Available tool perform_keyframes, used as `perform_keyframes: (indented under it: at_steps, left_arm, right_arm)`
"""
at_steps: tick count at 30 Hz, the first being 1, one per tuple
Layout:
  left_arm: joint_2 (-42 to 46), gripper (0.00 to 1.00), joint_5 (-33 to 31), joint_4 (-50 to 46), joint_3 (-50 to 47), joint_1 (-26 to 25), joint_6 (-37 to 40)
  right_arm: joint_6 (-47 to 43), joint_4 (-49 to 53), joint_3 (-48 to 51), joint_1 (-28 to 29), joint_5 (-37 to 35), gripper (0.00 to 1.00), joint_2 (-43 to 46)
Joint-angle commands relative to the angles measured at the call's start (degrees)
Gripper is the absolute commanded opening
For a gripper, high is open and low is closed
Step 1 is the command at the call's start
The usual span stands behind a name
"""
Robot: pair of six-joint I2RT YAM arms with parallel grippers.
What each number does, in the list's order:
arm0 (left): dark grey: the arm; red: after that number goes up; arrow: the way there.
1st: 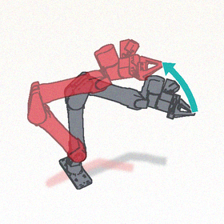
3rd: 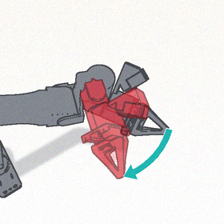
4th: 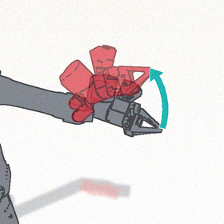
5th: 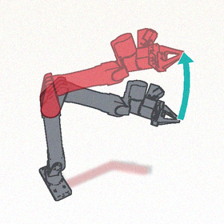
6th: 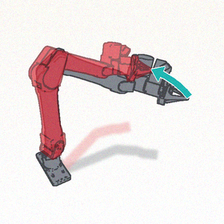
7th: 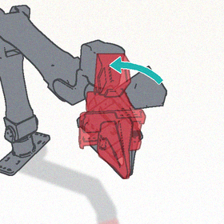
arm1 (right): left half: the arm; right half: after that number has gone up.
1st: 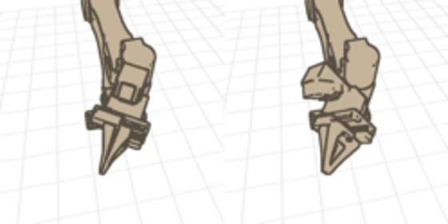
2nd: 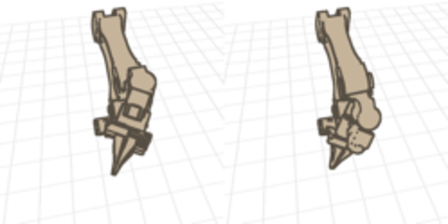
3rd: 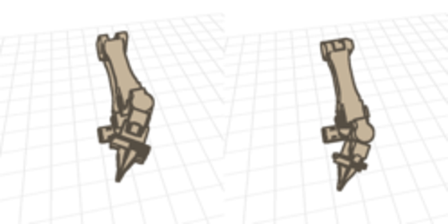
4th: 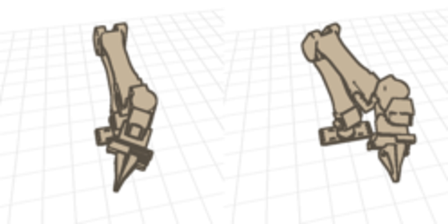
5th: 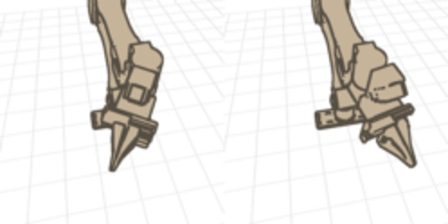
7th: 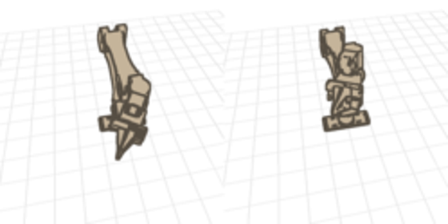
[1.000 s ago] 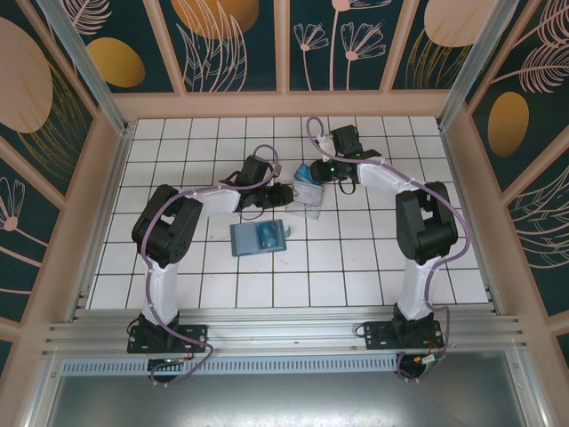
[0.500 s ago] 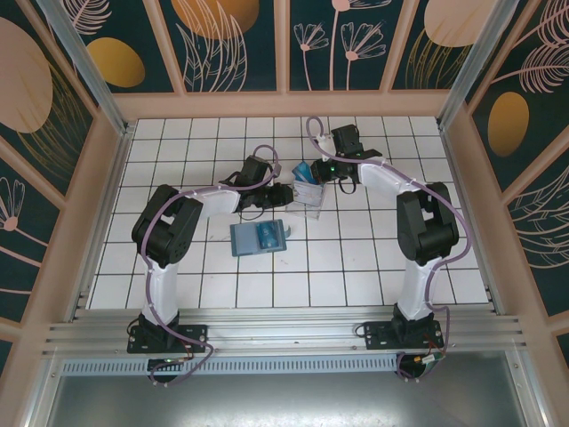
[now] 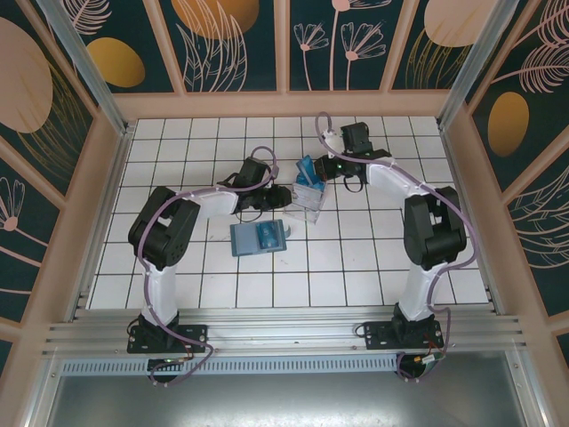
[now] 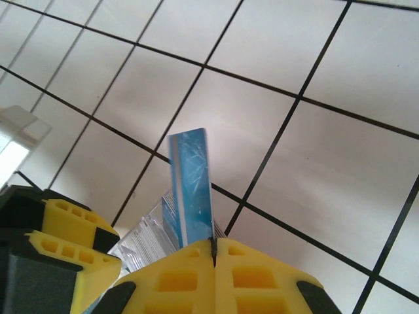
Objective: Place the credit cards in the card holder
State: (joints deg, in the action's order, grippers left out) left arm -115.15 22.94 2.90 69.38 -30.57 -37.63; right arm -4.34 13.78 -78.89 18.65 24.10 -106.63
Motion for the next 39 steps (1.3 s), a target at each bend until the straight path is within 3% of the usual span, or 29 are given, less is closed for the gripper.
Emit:
perform_keyframes:
  at_steps: [1, 12, 15, 19, 21, 30, 39]
  left_arm:
    - [3.04, 0.39, 0.47, -2.57, -1.12, -0.27, -1.07]
    - [9.58, 0.51, 3.15, 4.26, -1.71, 0.06, -4.98]
    - [10.90, 0.53, 6.50, 12.82, -4.26, 1.23, -9.79]
    - [11.22, 0.53, 12.98, 36.29, -10.71, 3.65, -22.11]
    - [10.94, 0.52, 13.85, 42.21, -11.49, 4.25, -24.53]
    - [7.37, 0.51, 18.09, 50.85, -8.60, 5.26, -28.83]
    - [5.97, 0.51, 20.17, 49.84, -6.38, 5.25, -28.23]
  right_arm:
    - [0.79, -3.73, 1.28, -1.41, 3.93, 0.00, 3.37]
    - [5.36, -8.64, 4.08, -4.46, 13.96, 0.00, 6.17]
    - [7.75, -10.82, 5.08, -5.16, 17.75, 0.00, 7.19]
    - [13.16, -16.29, 7.46, -6.37, 24.67, 0.00, 8.95]
    - [16.35, -19.40, 8.66, -6.77, 27.07, 0.00, 9.66]
    - [22.92, -23.80, 9.55, -6.81, 33.43, 0.00, 9.70]
    - [26.46, -27.21, 9.34, -5.79, 38.07, 0.00, 8.71]
